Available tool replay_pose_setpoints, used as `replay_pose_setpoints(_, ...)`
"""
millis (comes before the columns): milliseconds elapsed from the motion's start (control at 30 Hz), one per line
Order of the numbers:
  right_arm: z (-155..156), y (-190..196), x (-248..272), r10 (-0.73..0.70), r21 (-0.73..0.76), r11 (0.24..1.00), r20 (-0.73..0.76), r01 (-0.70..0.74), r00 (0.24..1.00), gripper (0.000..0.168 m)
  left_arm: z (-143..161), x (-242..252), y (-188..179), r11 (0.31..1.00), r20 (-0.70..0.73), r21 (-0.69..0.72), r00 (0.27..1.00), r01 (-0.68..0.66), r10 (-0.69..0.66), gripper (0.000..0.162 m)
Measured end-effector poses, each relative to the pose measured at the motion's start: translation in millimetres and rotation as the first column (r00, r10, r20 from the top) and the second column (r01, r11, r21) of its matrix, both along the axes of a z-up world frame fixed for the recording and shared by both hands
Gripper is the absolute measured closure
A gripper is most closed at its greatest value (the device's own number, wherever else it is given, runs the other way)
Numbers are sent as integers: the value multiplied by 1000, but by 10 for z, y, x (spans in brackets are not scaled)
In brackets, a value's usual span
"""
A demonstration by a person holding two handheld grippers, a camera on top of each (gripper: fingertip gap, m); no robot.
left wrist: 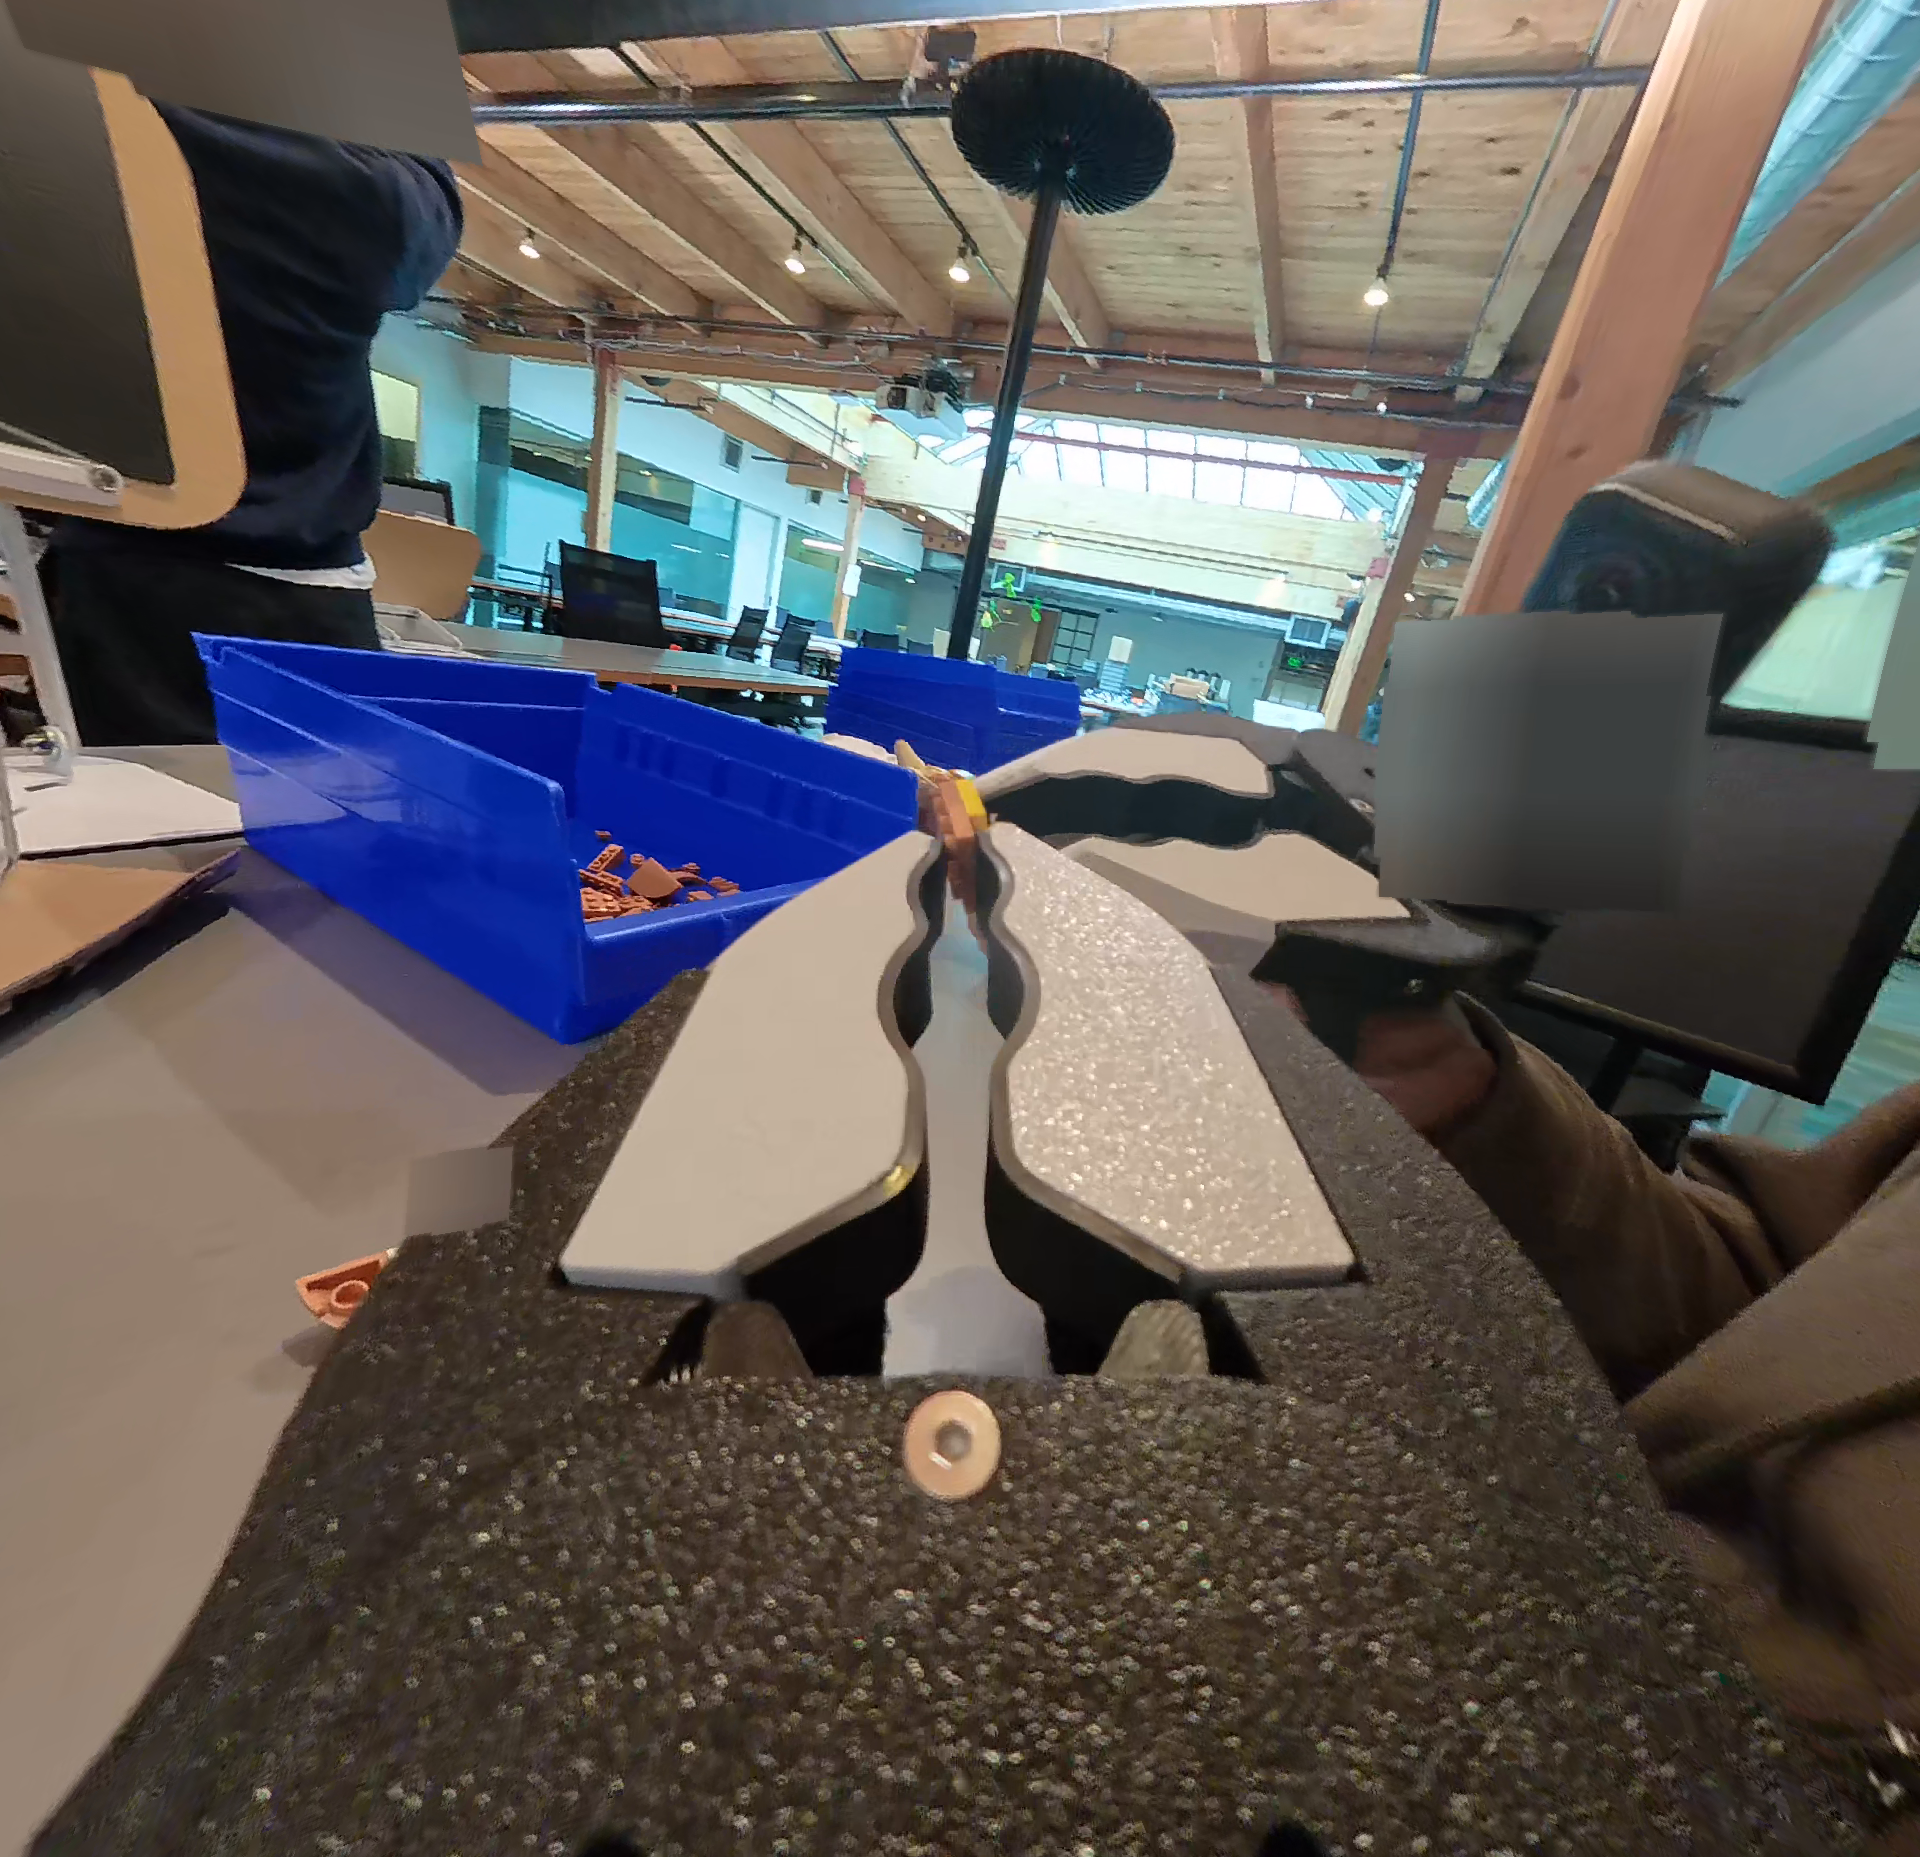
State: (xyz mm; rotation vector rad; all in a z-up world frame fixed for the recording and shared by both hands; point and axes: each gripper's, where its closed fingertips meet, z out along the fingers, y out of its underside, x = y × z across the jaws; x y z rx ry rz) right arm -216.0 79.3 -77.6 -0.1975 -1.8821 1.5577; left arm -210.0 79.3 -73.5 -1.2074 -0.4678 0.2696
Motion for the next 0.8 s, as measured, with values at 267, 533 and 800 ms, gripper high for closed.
replay_pose_setpoints(267, -35, -1, 111, 238, -130, 968, 194, -215, 952, 152, -48, 123, 3, 975, 85, 14, 972, 221, -221, 157)
replay_pose_setpoints(533, -95, 11, 68, 317, -242, 938, 304, -249, 898, 152, -113, 83, 10, 965, 182, 46, 947, 260, -264, 157)
replay_pose_setpoints(800, -112, 17, 114, 432, -346, 886, 376, -309, 820, 153, -93, 128, 29, 973, -47, -219, 995, 77, -90, 157)
